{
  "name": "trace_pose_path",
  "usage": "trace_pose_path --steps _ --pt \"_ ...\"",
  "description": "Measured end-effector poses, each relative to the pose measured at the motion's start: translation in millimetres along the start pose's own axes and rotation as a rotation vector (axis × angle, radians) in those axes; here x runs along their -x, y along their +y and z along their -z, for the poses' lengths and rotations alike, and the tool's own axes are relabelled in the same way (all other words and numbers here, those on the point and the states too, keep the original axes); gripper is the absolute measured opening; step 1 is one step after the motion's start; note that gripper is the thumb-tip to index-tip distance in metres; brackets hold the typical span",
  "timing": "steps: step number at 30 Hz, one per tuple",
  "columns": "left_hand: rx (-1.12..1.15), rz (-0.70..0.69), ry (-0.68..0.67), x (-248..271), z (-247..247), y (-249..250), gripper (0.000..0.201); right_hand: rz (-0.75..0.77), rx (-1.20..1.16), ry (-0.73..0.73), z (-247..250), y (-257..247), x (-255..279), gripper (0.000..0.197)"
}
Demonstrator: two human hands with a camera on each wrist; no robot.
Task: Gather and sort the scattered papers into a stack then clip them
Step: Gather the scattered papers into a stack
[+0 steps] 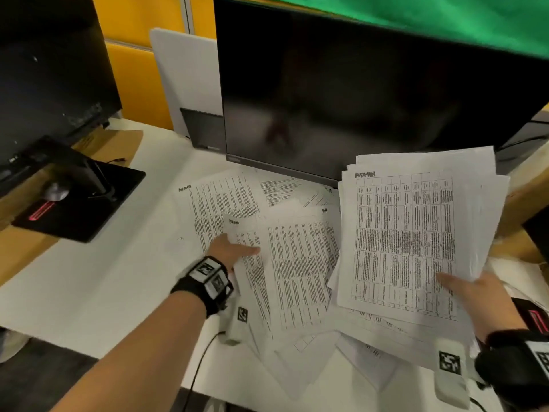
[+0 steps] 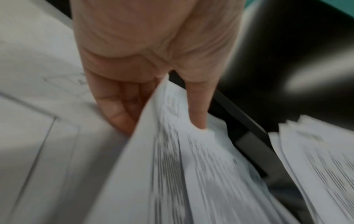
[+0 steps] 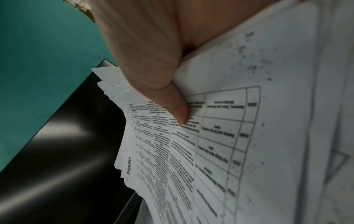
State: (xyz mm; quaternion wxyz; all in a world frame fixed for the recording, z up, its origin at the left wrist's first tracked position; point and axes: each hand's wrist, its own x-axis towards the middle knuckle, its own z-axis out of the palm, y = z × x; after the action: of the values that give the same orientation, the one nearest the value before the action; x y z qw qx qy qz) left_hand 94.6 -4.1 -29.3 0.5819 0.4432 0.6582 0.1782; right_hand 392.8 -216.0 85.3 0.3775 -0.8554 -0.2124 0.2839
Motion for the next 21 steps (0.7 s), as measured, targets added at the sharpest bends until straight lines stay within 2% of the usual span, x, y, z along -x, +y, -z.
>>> trace_pose_path --steps 3,6,8,14,18,21 --pt "-0.156 -0.009 0.097 15.2 -38.2 -0.5 0.131 -0.014 0.014 -0.007 -6.3 2.7 -2.2 0.038" --pt "-0.431 -0.088 0.09 24.3 -74.8 0.6 0.149 -0.037 0.021 -0.017 -14.9 7.7 -3.9 0.037" --pt "-0.502 -0.11 0.089 21.0 -84.0 -1.2 0.149 -0.039 0.01 -0.012 -17.3 11.1 -5.7 0.037" --pt "-0.178 -0.073 0.191 9.7 -55.2 -2.6 0.113 0.0 0.031 0.071 5.5 11.2 -10.0 0.037" --pt "-0.056 -0.108 0.225 0.1 -16.6 -17.8 0.047 -0.004 0.066 0.14 26.1 11.3 -12.0 0.04" --pt "-0.128 -0.142 0.358 -3.3 6.3 -14.7 0.035 -0.014 0.076 0.155 29.4 12.8 -9.8 0.038"
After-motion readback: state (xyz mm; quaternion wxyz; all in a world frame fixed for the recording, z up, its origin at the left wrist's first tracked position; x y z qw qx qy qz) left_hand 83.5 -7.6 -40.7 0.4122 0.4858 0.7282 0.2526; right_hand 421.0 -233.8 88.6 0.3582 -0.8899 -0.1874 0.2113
